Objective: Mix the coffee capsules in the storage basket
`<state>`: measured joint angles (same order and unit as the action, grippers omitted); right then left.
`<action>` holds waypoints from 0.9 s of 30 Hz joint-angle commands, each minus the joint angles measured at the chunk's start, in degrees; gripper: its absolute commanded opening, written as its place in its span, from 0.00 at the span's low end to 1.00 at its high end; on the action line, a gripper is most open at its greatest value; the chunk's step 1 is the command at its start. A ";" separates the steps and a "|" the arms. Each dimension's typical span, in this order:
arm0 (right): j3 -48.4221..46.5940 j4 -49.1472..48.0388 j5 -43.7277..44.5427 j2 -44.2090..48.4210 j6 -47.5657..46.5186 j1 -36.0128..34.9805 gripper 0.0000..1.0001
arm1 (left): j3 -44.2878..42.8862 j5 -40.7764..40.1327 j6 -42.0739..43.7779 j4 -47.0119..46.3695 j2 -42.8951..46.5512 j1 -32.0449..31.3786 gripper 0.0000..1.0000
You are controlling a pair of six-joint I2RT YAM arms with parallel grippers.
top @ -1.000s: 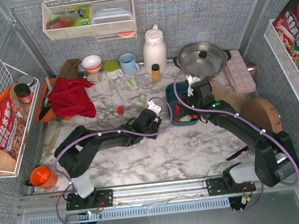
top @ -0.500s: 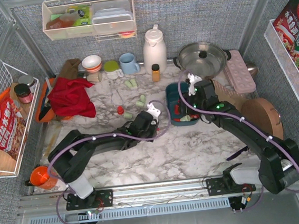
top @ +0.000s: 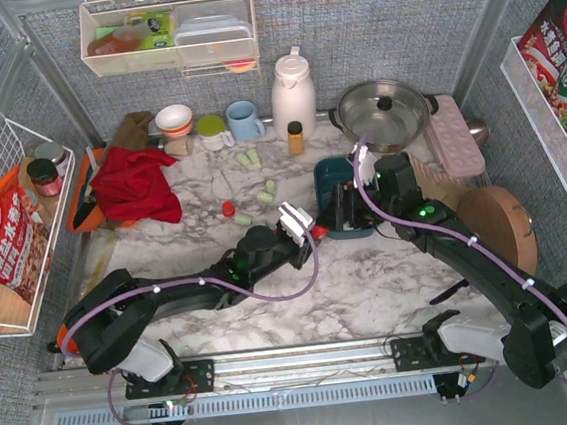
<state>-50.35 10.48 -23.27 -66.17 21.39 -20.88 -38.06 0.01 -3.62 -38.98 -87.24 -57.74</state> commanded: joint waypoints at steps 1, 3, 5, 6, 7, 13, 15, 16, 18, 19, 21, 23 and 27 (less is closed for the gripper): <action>0.57 -2.02 -4.00 0.93 2.37 -0.37 0.73 | -0.16 0.76 2.02 -8.21 0.89 -0.83 0.30; 1.05 -2.40 -4.38 1.04 2.72 -0.51 0.73 | -0.08 1.01 2.12 -9.45 1.20 -1.12 0.30; 1.36 -2.73 -4.76 0.89 3.14 -0.56 0.72 | -0.17 1.00 2.28 -10.10 1.49 -1.40 0.30; 1.47 -2.86 -4.99 0.80 3.33 -0.65 0.72 | -0.16 0.87 2.37 -10.34 1.59 -1.53 0.30; 1.62 -3.04 -5.20 0.66 3.58 -0.66 0.71 | -0.06 0.74 2.43 -10.66 1.70 -1.65 0.30; 2.22 -4.38 -6.09 -0.30 4.82 -1.00 0.61 | 0.58 0.92 2.60 -12.38 2.13 -1.94 0.29; 2.19 -4.62 -6.34 -0.63 5.33 -1.01 0.56 | 0.69 0.81 2.73 -12.67 2.29 -2.03 0.30; 2.22 -4.84 -6.48 -0.75 5.55 -1.00 0.54 | 0.81 0.83 2.74 -12.74 2.33 -2.03 0.30; 2.18 -5.15 -6.61 -1.01 5.97 -1.09 0.48 | 1.04 0.78 2.82 -12.96 2.33 -2.03 0.30; 2.18 -5.27 -6.63 -1.06 6.15 -1.09 0.45 | 1.18 0.74 2.83 -13.04 2.33 -2.03 0.31; 2.25 -5.46 -6.42 -1.28 6.37 -1.09 0.35 | 1.44 0.10 2.55 -13.26 2.45 -2.03 0.40; 2.29 -5.63 -5.59 -1.39 6.56 -1.09 0.27 | 1.87 -1.14 2.31 -13.71 2.51 -2.03 0.53; 2.08 -4.93 -2.19 -1.80 5.51 -1.01 0.15 | 3.47 -4.63 1.81 -14.93 3.11 -2.03 0.88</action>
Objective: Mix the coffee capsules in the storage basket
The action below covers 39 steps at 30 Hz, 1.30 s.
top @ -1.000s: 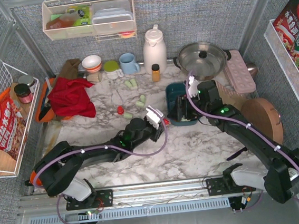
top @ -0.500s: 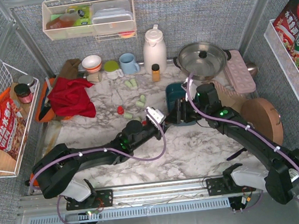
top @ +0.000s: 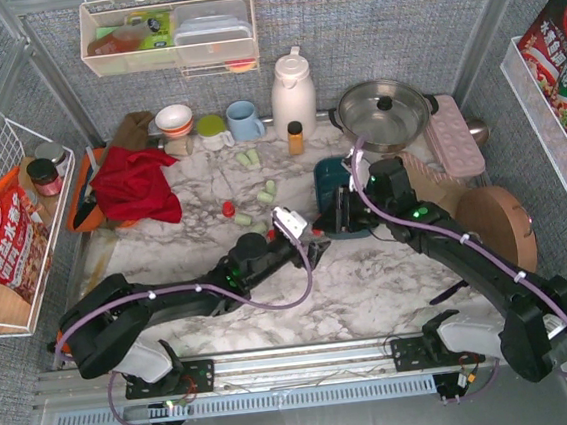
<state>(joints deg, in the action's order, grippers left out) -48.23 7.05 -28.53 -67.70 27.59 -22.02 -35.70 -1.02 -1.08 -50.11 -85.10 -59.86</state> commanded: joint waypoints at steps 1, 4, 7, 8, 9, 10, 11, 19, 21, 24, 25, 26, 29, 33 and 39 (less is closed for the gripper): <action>-0.29 -0.80 4.50 -0.38 -1.38 0.11 0.13 | 1.56 -4.56 -0.95 -3.90 1.32 0.05 0.97; -1.57 2.35 10.61 -1.03 -4.51 0.16 0.10 | 3.23 -7.48 -1.69 -4.00 2.68 0.09 0.99; -2.87 6.33 19.93 -2.10 -9.71 0.25 0.08 | 5.36 -11.14 -2.82 -3.59 4.39 0.13 0.99; -3.12 7.07 23.39 -2.61 -11.11 0.34 0.08 | 6.09 -12.73 -3.38 -3.14 4.98 0.15 0.99; -3.26 7.46 26.43 -3.36 -12.36 0.54 0.08 | 6.76 -14.36 -3.93 -2.65 5.55 0.16 0.99; -3.63 7.73 28.91 -4.23 -13.47 0.70 0.08 | 7.51 -15.73 -4.49 -2.21 6.11 0.18 0.99; -4.03 7.83 31.16 -5.26 -14.48 0.91 0.08 | 8.14 -17.09 -4.84 -1.67 6.46 0.17 0.99; -11.85 2.56 33.21 -19.61 -16.34 2.24 0.13 | 9.83 -26.59 -10.16 6.62 7.89 0.54 0.99; -15.31 2.19 31.95 -24.24 -15.59 2.23 0.22 | 8.69 -28.66 -13.27 11.69 7.78 1.55 0.99; -20.39 3.16 30.19 -30.08 -14.22 2.24 0.43 | 5.39 -29.52 -19.25 21.57 6.70 4.00 1.00; -21.59 3.53 29.79 -31.50 -13.83 2.20 0.47 | 4.12 -28.76 -21.16 24.59 6.00 5.24 1.00; -22.40 3.93 29.55 -32.37 -13.35 2.24 0.53 | 3.05 -27.07 -22.95 27.24 5.34 6.60 1.00; -22.62 4.73 29.37 -32.66 -12.87 2.23 0.65 | 0.33 -22.20 -26.52 32.04 2.70 9.94 1.00; -20.36 5.76 30.40 -29.99 -14.16 2.24 0.71 | -3.39 -21.44 -26.96 35.02 -2.14 10.63 0.97; -15.36 7.70 30.62 -22.40 -16.19 2.23 0.72 | -10.53 -20.78 -27.80 39.74 -9.92 10.80 0.76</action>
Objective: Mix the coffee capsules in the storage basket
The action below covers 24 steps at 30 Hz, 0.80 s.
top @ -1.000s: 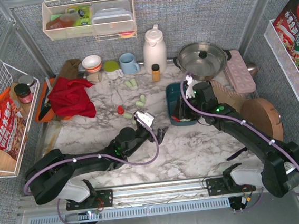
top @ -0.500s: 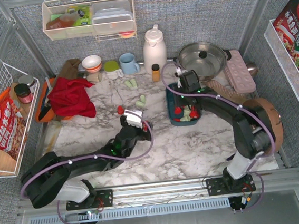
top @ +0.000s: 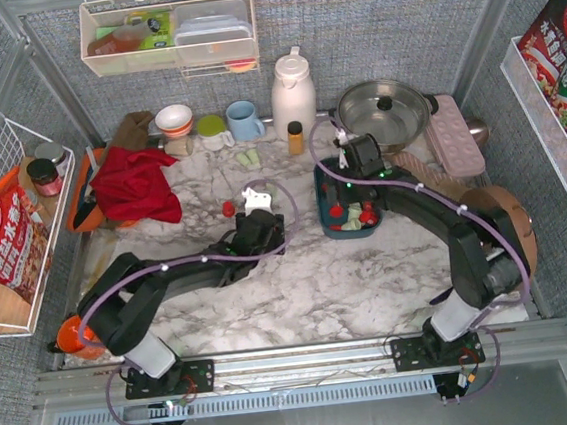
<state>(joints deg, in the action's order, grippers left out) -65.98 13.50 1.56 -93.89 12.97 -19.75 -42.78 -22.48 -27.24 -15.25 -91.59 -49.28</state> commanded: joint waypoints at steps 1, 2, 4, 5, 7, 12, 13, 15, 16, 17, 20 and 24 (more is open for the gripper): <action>3.28 1.31 0.26 5.80 -1.69 -0.03 0.72 | -4.53 0.16 -1.93 5.79 -4.75 0.23 0.74; 4.09 1.49 0.06 7.27 -1.84 -0.03 0.72 | -5.52 -0.53 -2.23 6.56 -5.94 0.23 0.72; 5.38 1.87 -0.55 9.75 -2.06 -0.07 0.71 | -7.10 -0.61 -1.96 6.99 -7.94 0.23 0.68; 5.82 2.10 -0.93 10.87 -2.15 -0.08 0.71 | -7.82 -0.26 -1.84 7.09 -8.77 0.26 0.66; 6.56 2.39 -1.53 12.78 -2.01 -0.03 0.71 | -9.52 0.82 -1.89 7.60 -10.34 0.30 0.57; 7.68 2.83 -2.74 16.27 -1.99 -0.05 0.71 | -13.17 2.55 -2.13 10.82 -14.01 0.23 0.42; 7.84 2.92 -2.95 16.68 -1.99 -0.03 0.71 | -13.34 2.81 -2.21 11.04 -14.38 0.23 0.40; 8.04 3.06 -3.45 17.45 -1.86 -0.04 0.71 | -13.10 3.14 -2.43 11.09 -14.63 0.26 0.39; 8.17 3.09 -3.82 17.77 -1.71 -0.03 0.71 | -12.89 3.19 -2.60 11.02 -14.88 0.28 0.39; 8.15 3.14 -4.29 18.08 -1.58 -0.03 0.71 | -12.70 3.23 -2.64 10.95 -15.02 0.28 0.39; 8.14 3.39 -6.05 19.11 -0.93 -0.12 0.71 | -12.38 4.53 -2.11 10.53 -14.96 0.23 0.35; 8.31 2.98 -10.41 21.04 0.84 -0.57 0.71 | -9.22 9.52 1.92 3.76 -10.93 0.23 0.24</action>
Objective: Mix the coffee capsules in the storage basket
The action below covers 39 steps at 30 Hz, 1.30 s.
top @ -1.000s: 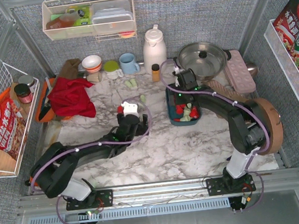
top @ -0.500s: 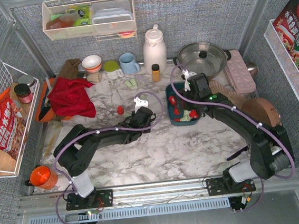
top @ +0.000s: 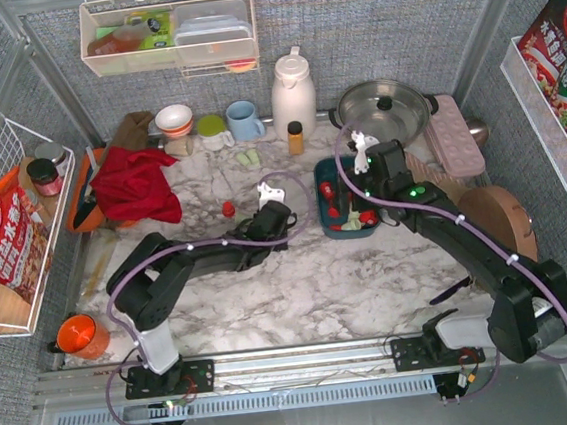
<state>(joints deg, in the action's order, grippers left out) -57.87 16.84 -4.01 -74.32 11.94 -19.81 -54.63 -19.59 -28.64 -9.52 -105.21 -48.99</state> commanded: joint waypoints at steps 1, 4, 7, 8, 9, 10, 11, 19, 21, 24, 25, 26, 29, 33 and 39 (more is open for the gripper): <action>0.29 -0.54 -5.80 1.93 2.44 -0.70 0.71 | 3.97 7.61 4.35 -4.65 4.32 -0.17 0.24; 0.30 -1.11 -8.83 3.03 4.27 -1.25 0.71 | 7.58 10.45 7.89 -13.21 8.96 -0.31 0.25; 0.32 -2.66 -12.11 4.00 6.64 -1.74 0.71 | 10.25 11.90 12.22 -19.88 12.90 -1.92 0.27; 0.38 -3.46 -13.23 4.20 7.59 -1.94 0.71 | 11.38 12.07 14.02 -21.92 14.06 -2.76 0.27; 0.38 -4.34 -14.43 4.41 8.61 -2.15 0.71 | 12.25 12.17 15.64 -24.05 15.01 -3.63 0.27; 0.39 -5.26 -15.36 4.51 9.49 -2.39 0.71 | 13.10 12.14 17.14 -26.09 16.02 -4.61 0.27; 1.99 -5.99 -16.21 4.54 10.37 -2.61 0.71 | 14.06 12.20 18.86 -28.35 16.84 -5.48 0.27; 1.87 -7.64 -19.08 2.87 12.53 -5.47 0.71 | 19.48 16.56 22.49 -39.67 21.99 -7.60 0.27; 1.89 -7.61 -19.10 2.58 12.58 -6.23 0.71 | 20.45 17.22 22.54 -41.28 23.10 -7.77 0.27; 1.83 -7.77 -19.10 2.14 12.78 -7.40 0.71 | 21.65 17.64 22.99 -43.46 24.38 -8.04 0.27; 1.87 -7.91 -19.10 1.97 12.74 -7.74 0.71 | 21.93 17.69 23.01 -43.88 24.62 -8.11 0.27; 1.79 -7.81 -19.10 1.78 12.75 -8.11 0.71 | 22.12 17.73 23.02 -44.21 24.94 -8.12 0.27; 1.70 -7.69 -19.10 1.18 12.88 -9.08 0.70 | 22.65 17.75 23.08 -44.89 25.63 -8.35 0.27; 2.05 -7.96 -19.10 0.56 13.40 -9.84 0.65 | 23.62 17.75 23.11 -46.31 26.40 -8.56 0.27; 2.08 -8.27 -19.21 0.10 14.60 -10.07 0.46 | 24.61 16.43 23.04 -46.56 27.34 -8.75 0.28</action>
<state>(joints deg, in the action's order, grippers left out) -55.64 9.37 -22.96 -74.04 25.71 -29.76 -30.39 -2.42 -5.80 -51.29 -78.65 -57.60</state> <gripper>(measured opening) 0.509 0.400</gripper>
